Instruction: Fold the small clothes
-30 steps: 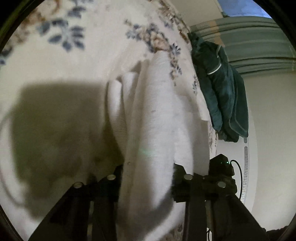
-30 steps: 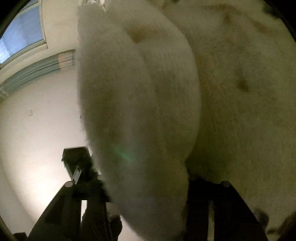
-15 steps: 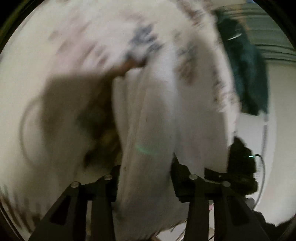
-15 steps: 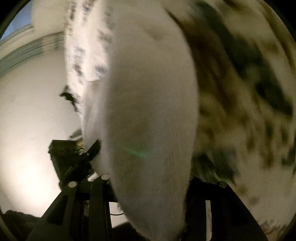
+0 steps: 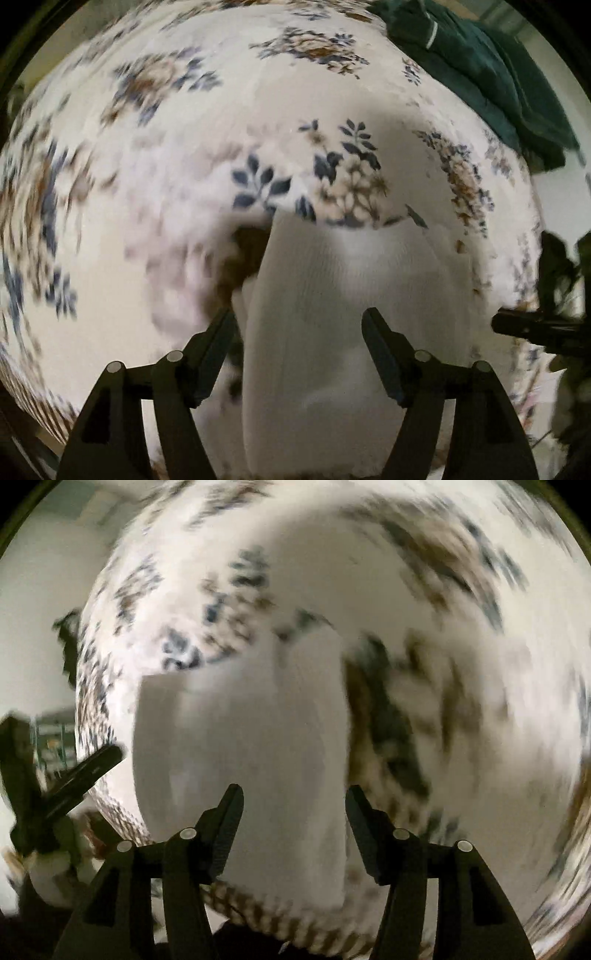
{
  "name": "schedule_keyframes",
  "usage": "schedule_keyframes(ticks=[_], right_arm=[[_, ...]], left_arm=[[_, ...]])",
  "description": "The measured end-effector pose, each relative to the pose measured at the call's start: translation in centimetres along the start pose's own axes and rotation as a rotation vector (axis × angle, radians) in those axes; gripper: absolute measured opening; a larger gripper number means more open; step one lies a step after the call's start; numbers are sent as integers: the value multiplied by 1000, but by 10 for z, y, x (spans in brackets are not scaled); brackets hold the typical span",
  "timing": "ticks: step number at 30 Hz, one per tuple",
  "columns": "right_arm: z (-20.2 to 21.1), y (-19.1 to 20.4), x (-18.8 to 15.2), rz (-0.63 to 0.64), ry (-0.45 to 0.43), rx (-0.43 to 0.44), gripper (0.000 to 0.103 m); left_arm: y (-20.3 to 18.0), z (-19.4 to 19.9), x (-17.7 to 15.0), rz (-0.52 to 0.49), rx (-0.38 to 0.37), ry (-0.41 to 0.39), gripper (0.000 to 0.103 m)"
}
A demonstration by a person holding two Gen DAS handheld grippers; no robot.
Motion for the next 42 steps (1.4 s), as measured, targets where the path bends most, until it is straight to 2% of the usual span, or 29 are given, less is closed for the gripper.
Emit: schedule_keyframes(ticks=[2, 5, 8, 10, 11, 12, 13, 15, 17, 23, 26, 28, 29, 31, 32, 33, 35, 37, 40, 42], right_arm=[[-12, 24, 21, 106, -4, -41, 60], [-42, 49, 34, 249, 8, -119, 60], [-64, 43, 25, 328, 45, -202, 60], [-72, 37, 22, 322, 58, -212, 57], [-72, 36, 23, 310, 49, -202, 45], [-70, 34, 23, 301, 30, -206, 38], [-67, 32, 26, 289, 8, -207, 21], [-61, 29, 26, 267, -24, -194, 12], [-53, 27, 28, 250, -59, -194, 9], [-30, 25, 23, 194, -160, -186, 8], [-24, 31, 30, 214, -234, -272, 7], [-27, 28, 39, 174, -224, -251, 7], [-29, 23, 42, 138, -194, -209, 7], [-47, 18, 45, 94, -56, -140, 8], [-49, 14, 47, 71, -23, -120, 8], [-45, 12, 47, 63, -19, -86, 9], [-31, 10, 46, 74, -51, -79, 28], [-18, 7, 46, 72, -82, -64, 41], [-12, 4, 50, 60, -71, -9, 42], [-12, 4, 53, 68, -51, 10, 42]], left_arm=[[-4, -12, 1, -36, 28, 8, 69], [-12, -26, 1, -43, 30, 24, 69], [-21, -41, -7, -62, 34, 61, 69], [-24, -49, -13, -78, 46, 78, 69], [-25, -50, -16, -85, 49, 81, 69], [-26, -50, -17, -91, 53, 80, 69], [-27, -51, -17, -100, 55, 77, 69], [-28, -49, -18, -108, 57, 76, 69], [-29, -50, -17, -114, 53, 76, 69], [-28, -50, -16, -102, 49, 71, 69], [-26, -47, -16, -88, 37, 67, 69], [-25, -46, -17, -88, 37, 65, 69], [-24, -46, -17, -89, 37, 66, 69], [-23, -45, -18, -80, 37, 67, 69], [-22, -44, -19, -74, 33, 66, 69], [-20, -41, -19, -69, 31, 60, 69], [-15, -33, -18, -57, 30, 39, 69], [-9, -27, -16, -48, 33, 25, 69], [9, -23, -14, -51, 84, 15, 69], [30, -22, -17, -31, 146, 15, 69]])
Point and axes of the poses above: each gripper's, at about its wrist camera, not at the fingertips, and z roughly against the way its jaws point, y to its left, x to its top, the point moved 5 cm from there along -z, roughly the way its jaws point, and after that the axes turned 7 degrees about -z, right-handed, at the moved point
